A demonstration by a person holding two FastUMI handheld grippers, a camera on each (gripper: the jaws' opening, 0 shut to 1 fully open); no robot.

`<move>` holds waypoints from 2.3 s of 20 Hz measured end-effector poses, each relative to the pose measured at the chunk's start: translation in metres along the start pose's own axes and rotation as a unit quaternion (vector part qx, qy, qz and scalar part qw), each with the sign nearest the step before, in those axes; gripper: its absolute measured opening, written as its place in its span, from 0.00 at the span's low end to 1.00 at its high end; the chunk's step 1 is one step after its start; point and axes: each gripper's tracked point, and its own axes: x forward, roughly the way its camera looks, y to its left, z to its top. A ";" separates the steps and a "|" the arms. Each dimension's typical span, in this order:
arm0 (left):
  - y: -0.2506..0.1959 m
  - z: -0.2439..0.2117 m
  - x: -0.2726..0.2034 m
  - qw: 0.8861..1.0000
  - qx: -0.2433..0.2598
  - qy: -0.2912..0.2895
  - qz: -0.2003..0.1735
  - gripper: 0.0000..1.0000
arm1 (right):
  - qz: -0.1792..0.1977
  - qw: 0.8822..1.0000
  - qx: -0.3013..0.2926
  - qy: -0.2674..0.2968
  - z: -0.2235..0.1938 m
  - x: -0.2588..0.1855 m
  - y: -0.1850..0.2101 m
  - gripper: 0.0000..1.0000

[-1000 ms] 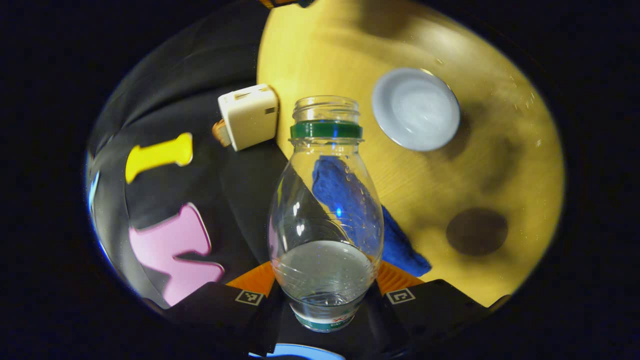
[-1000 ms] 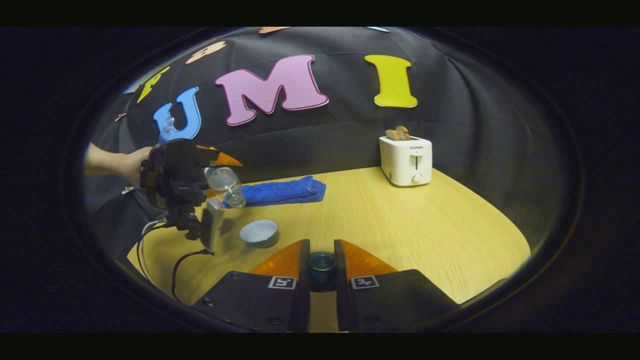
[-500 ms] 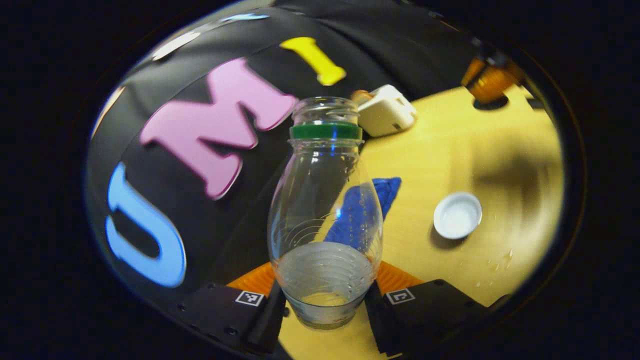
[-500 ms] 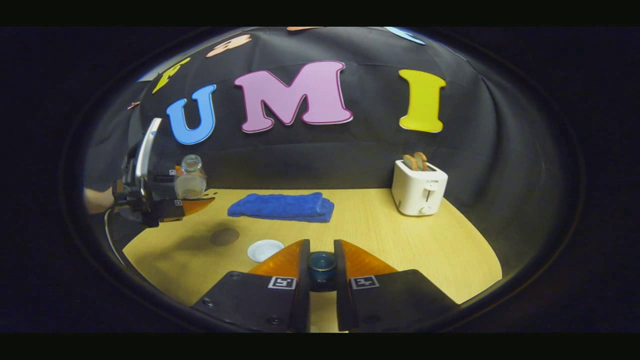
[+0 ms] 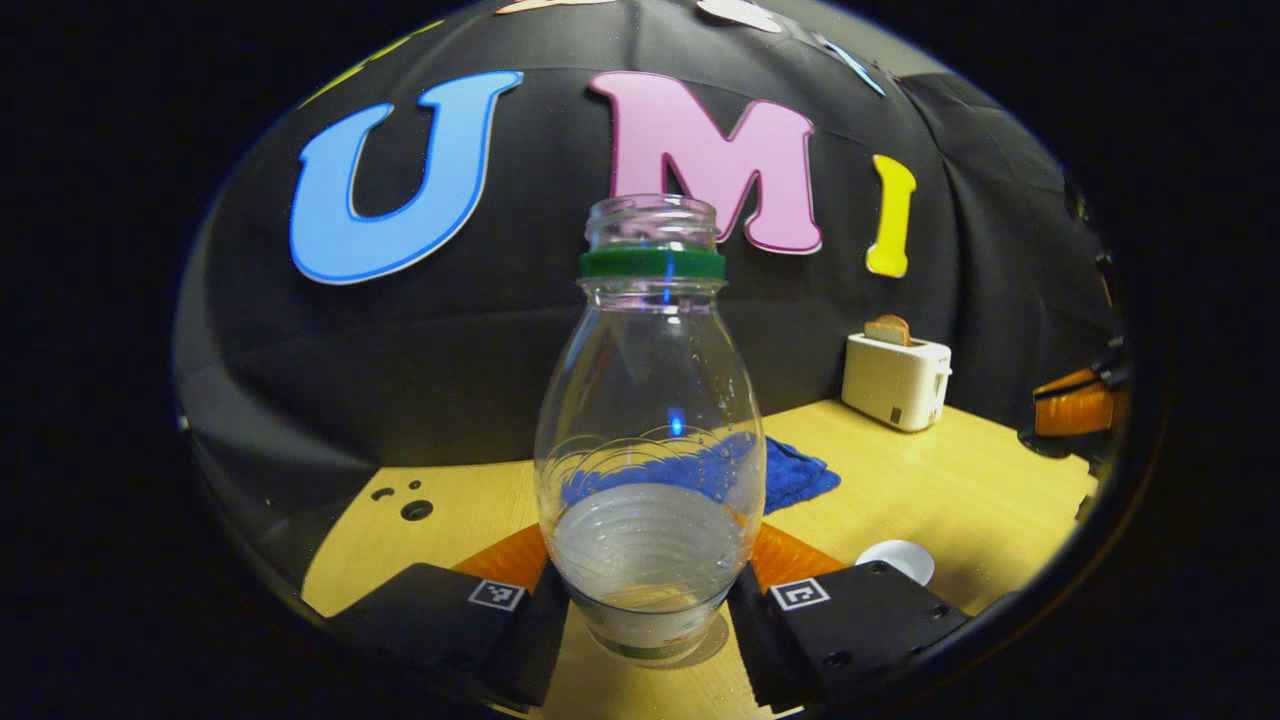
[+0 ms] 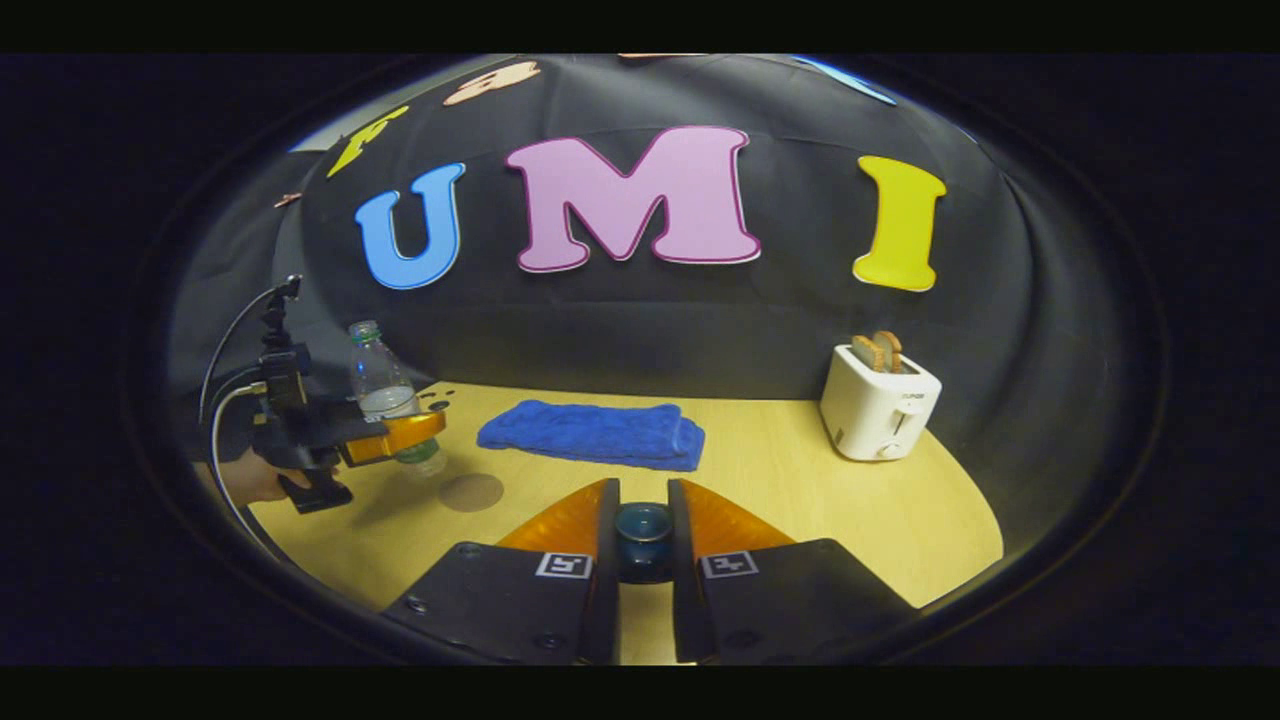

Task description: Open the teacup lid with one hand, grasp the water bottle and pour water into the teacup with the other hand; after pouring, place the water bottle on the coaster and then close the teacup lid.

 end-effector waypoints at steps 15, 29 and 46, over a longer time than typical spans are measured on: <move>0.002 -0.023 0.000 0.999 -0.038 0.020 -0.019 0.80 | 0.037 0.999 0.022 0.004 -0.033 0.038 0.036 0.24; -0.001 -0.038 -0.034 0.997 -0.038 0.061 -0.032 0.96 | 0.048 0.999 0.015 0.008 -0.037 0.041 0.045 0.24; 0.007 -0.068 -0.173 0.993 -0.051 0.109 -0.016 0.96 | 0.058 0.998 -0.012 -0.029 -0.053 0.079 0.066 0.19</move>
